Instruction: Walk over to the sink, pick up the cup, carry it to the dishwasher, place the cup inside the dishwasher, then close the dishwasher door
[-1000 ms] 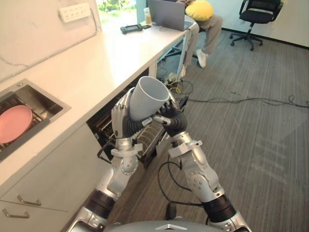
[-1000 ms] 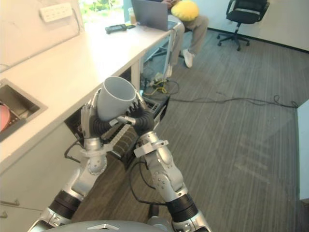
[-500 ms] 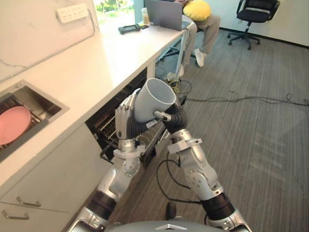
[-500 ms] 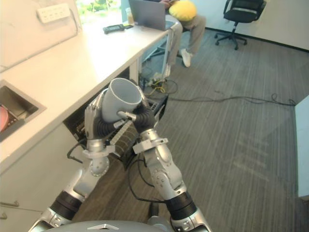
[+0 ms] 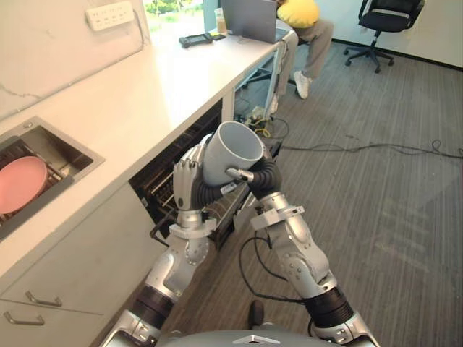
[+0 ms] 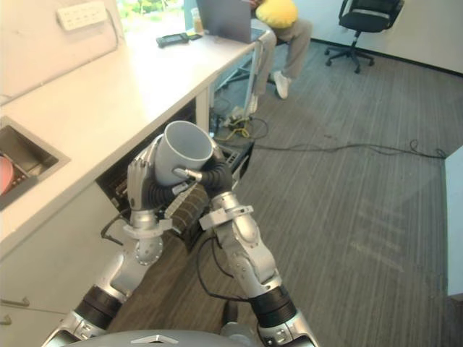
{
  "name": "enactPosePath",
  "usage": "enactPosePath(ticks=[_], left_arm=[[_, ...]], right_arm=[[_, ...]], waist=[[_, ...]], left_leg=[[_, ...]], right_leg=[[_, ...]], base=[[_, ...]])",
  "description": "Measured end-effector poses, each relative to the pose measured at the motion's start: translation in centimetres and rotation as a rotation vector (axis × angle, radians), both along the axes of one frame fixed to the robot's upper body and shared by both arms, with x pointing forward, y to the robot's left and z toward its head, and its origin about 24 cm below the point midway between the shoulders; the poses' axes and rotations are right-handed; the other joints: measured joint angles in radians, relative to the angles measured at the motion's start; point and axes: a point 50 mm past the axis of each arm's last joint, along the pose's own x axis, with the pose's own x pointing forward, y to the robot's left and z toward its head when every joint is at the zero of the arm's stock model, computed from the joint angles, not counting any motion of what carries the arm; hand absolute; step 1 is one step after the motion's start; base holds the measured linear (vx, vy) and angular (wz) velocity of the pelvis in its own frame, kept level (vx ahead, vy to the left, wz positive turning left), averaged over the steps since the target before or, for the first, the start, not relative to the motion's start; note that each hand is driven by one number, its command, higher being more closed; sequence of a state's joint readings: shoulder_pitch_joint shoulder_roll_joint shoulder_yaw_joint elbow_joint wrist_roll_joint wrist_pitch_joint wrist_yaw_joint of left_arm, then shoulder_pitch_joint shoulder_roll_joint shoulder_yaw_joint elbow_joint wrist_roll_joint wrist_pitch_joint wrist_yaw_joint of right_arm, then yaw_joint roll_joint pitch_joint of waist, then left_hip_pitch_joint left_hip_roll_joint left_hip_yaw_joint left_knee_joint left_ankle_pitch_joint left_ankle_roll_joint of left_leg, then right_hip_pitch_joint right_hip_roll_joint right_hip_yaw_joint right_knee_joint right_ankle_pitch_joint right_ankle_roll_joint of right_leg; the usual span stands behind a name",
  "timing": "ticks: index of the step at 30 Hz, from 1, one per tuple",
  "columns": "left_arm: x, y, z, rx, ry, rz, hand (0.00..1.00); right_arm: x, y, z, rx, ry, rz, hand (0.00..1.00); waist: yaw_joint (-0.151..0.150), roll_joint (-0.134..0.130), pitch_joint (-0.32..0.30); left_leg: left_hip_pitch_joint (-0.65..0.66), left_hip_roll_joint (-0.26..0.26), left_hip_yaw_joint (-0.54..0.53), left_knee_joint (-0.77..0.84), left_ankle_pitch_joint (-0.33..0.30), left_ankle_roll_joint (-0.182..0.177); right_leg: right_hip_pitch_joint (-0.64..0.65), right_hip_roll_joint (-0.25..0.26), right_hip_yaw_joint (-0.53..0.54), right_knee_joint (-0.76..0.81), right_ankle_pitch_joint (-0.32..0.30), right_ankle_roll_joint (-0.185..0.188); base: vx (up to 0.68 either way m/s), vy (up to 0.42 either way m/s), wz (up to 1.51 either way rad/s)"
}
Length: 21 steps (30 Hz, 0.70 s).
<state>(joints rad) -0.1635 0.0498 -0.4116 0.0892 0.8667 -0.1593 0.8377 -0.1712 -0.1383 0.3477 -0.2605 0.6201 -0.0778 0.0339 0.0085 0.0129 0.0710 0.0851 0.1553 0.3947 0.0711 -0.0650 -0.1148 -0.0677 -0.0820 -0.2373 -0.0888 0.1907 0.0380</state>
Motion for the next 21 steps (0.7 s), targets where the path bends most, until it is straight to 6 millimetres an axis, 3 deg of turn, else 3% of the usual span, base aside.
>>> enactPosePath(ticks=[6,7,21], left_arm=[[0.0,0.1,-0.1,0.001,-0.002,0.003,1.00],[0.0,0.1,-0.2,-0.002,0.001,0.003,0.00],[-0.7,0.2,-1.4,-0.101,0.083,-0.002,0.00]], right_arm=[[0.0,0.0,0.0,-0.029,-0.014,-0.012,1.00],[0.0,0.1,0.0,-0.032,-0.011,-0.019,1.00],[0.3,0.1,1.0,-0.022,-0.024,-0.102,1.00]], waist=[[0.001,-0.001,0.000],[0.002,-0.002,0.001],[0.007,-0.009,0.006]], left_leg=[[0.000,0.000,-0.005,0.001,0.000,0.000],[0.000,0.000,-0.005,0.002,0.000,0.000],[-0.003,0.000,-0.015,0.013,-0.004,0.002]], right_leg=[[0.004,-0.001,-0.004,0.000,0.000,0.000],[0.004,-0.001,-0.004,0.000,0.000,0.000],[0.012,-0.005,-0.012,0.000,-0.003,0.005]], base=[[0.00,0.000,0.00],[0.00,0.000,0.00],[0.00,0.000,0.01]])
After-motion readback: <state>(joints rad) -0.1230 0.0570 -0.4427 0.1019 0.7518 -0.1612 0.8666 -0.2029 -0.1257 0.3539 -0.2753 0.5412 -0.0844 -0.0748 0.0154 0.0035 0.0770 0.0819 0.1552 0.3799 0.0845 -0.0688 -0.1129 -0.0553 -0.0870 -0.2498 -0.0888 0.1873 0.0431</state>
